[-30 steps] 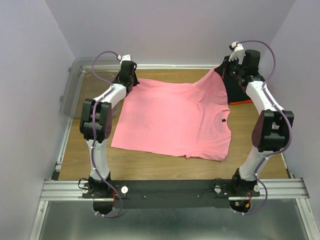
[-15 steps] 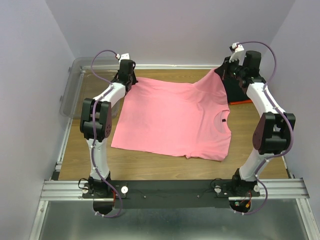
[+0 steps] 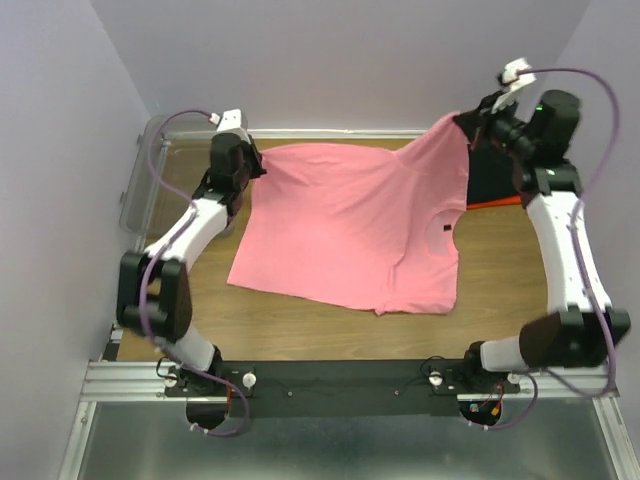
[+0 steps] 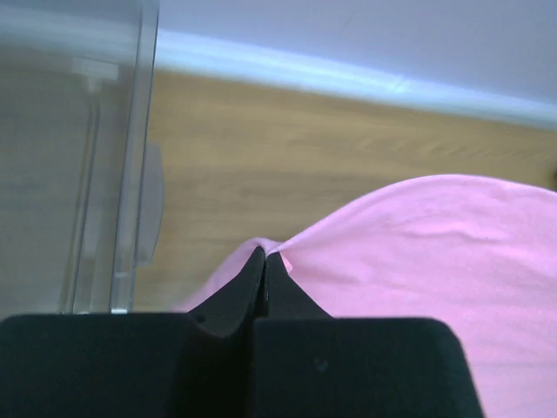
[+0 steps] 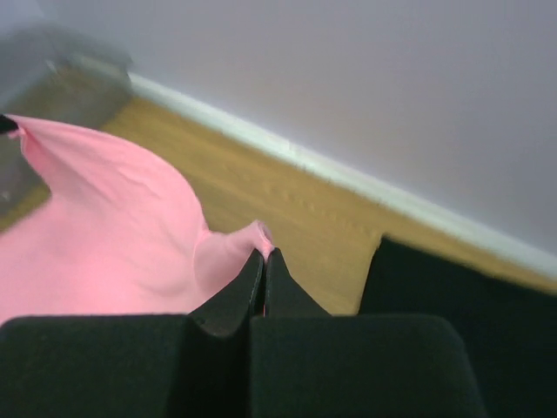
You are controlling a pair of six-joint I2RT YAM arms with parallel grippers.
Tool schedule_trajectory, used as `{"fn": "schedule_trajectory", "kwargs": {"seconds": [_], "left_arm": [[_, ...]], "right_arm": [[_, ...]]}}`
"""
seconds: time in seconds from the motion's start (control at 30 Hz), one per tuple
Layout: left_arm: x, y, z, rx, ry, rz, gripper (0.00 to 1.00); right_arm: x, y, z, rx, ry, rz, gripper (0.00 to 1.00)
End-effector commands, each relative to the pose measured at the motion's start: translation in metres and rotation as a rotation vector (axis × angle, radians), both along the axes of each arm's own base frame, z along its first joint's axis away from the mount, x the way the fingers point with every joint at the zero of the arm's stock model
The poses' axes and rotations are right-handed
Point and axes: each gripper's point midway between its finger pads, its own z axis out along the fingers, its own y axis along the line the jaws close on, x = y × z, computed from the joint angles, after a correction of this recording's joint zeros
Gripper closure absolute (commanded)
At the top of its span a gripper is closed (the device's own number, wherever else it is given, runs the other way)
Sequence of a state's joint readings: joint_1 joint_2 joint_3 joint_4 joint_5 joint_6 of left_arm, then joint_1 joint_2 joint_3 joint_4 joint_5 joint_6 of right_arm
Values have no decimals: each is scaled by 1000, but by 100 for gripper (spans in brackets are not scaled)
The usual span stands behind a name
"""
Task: Fold and stack the t-shirts
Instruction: Flatten the tshirt out
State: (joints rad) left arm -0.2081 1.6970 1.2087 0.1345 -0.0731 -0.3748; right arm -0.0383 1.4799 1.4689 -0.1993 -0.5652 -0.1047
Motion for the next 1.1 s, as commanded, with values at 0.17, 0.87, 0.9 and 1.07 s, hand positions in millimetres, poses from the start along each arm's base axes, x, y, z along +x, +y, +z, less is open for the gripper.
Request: {"fn": "schedule_trajectory", "kwargs": {"seconds": [0.17, 0.87, 0.9, 1.07], "left_arm": [[-217, -33, 329, -253, -886, -269, 100], [-258, -20, 345, -341, -886, -220, 100], [-242, -22, 326, -317, -834, -190, 100], [-135, -39, 178, -151, -467, -50, 100]], "right_arm": [[-221, 5, 311, -4, -670, -32, 99], [-251, -57, 348, -68, -776, -379, 99], [-227, -60, 327, -75, -718, -376, 99], [-130, -57, 184, -146, -469, -247, 99]]}}
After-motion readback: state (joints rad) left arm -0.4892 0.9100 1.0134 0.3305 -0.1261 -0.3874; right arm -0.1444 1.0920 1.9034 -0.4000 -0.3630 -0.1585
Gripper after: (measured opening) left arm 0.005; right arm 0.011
